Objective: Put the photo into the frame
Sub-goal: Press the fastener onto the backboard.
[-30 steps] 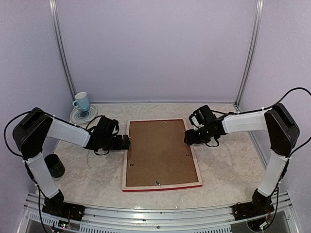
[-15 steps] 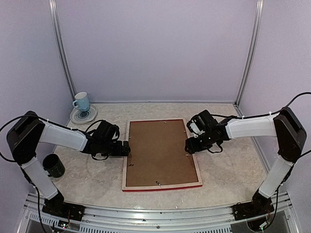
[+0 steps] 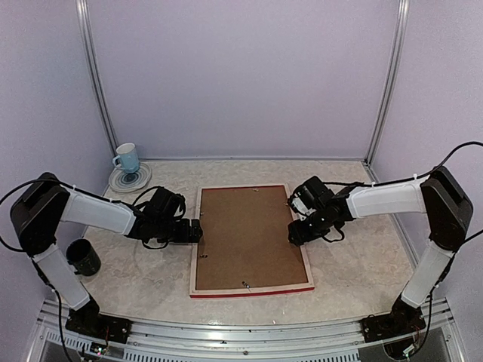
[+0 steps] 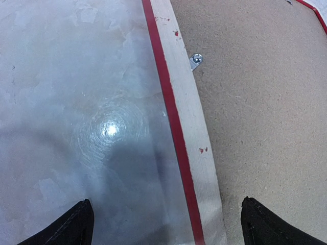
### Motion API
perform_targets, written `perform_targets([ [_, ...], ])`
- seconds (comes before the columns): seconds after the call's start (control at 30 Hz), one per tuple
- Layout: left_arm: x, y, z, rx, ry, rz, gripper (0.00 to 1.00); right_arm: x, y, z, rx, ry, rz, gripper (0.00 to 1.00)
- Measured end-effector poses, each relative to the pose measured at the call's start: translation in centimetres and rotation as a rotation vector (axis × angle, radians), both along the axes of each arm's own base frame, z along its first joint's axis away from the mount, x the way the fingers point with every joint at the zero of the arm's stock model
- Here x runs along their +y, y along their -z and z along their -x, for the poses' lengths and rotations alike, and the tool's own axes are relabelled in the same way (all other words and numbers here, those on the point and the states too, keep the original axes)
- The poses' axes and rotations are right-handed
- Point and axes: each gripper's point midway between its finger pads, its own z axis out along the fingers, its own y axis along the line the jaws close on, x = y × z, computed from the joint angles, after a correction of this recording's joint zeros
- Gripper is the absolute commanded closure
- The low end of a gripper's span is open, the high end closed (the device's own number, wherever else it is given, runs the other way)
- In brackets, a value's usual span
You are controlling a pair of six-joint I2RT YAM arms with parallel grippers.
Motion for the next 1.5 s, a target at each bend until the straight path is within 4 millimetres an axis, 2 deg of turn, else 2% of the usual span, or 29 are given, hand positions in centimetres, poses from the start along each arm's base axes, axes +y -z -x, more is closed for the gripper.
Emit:
perform_targets([
  [0.2,0.0,0.0,0.0,-0.001,0.0,0.001,0.01,-0.2,1.5,0.1,0.026,0.0,0.035,0.42],
  [0.67,-0.1,-0.1,-0.2,-0.025,0.0,0.02,0.01,0.0,1.4,-0.6,0.007,0.013,0.04,0.5],
  [0.97,-0.2,-0.1,-0.2,-0.035,0.0,0.027,0.01,-0.8,1.2,-1.0,-0.009,0.057,0.073,0.54],
  [1.5,-0.2,-0.1,-0.3,-0.048,-0.003,0.038,0.01,-0.9,1.2,-0.9,0.017,0.066,0.129,0.63],
])
